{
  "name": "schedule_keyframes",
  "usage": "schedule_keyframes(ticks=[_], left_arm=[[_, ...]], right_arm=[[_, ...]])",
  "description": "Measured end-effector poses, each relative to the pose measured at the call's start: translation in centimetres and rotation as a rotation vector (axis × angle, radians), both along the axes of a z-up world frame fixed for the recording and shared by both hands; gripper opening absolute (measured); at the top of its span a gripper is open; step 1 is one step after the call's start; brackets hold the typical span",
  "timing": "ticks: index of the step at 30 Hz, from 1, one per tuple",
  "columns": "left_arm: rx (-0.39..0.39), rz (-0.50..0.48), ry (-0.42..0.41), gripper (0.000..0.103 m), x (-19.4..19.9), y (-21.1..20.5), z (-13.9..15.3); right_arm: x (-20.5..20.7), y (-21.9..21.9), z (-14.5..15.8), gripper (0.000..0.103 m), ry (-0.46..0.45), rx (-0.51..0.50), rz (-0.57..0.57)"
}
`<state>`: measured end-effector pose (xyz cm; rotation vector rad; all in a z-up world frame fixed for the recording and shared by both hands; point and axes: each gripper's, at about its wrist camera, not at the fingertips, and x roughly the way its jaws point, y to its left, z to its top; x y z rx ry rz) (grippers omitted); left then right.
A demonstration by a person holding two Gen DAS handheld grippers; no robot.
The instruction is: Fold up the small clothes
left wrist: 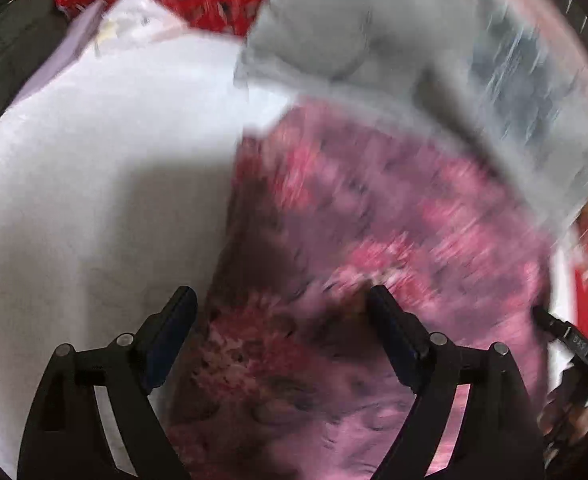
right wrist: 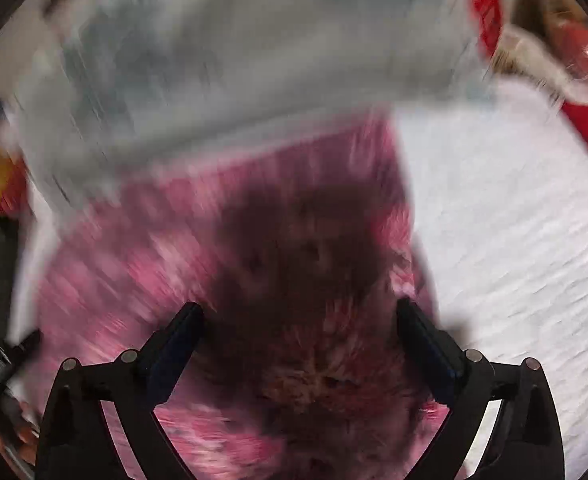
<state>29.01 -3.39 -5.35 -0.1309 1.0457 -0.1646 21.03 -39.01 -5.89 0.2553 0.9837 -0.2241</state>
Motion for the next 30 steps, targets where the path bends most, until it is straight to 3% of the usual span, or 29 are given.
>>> schedule_keyframes(ticks=[1, 3, 6, 9, 15, 18, 21, 25, 28, 30], left_arm=[[0.006, 0.002, -0.02, 0.093, -0.1, -0.1, 0.0], [-0.013, 0.002, -0.009, 0.092, 0.0, 0.2, 0.3], [-0.067, 0.031, -0.002, 0.092, -0.3, 2.1, 1.3], [-0.089, 0.091, -0.047, 0.092, -1.2, 5.0, 2.8], [-0.137, 0.126, 0.046, 0.092, -1.5, 9.4, 2.0], [-0.138, 0.111, 0.072, 0.092, -1.9, 10.5, 1.6], [-0.16, 0.095, 0.111, 0.092, -1.9, 11.5, 1.4], [-0.203, 0.083, 0.138, 0.092, -1.4, 12.7, 1.7], [-0.231, 0.057, 0.153, 0.092, -0.9, 12.8, 2.0], [-0.265, 0.028, 0.179, 0.092, -0.2, 12.6, 2.0]], right_arm=[[-0.1, 0.7, 0.2, 0.102, -0.014, -0.052, 0.004], [0.0, 0.6, 0.7, 0.102, 0.028, -0.018, -0.038], [-1.2, 1.7, 2.7, 0.094, -0.01, -0.05, -0.055], [-3.9, 6.5, 5.1, 0.096, -0.142, -0.109, 0.057], [-6.4, 18.8, 4.0, 0.097, -0.158, -0.111, 0.422], [-8.6, 27.3, 1.9, 0.097, -0.148, -0.252, 0.654], [-10.5, 33.1, 0.2, 0.097, -0.178, -0.427, 0.79], [-10.7, 37.4, -1.8, 0.097, -0.238, -0.685, 0.801], [-9.7, 38.3, -2.1, 0.096, -0.289, -0.736, 0.759], [-8.8, 38.1, -1.9, 0.088, -0.306, -0.734, 0.732]])
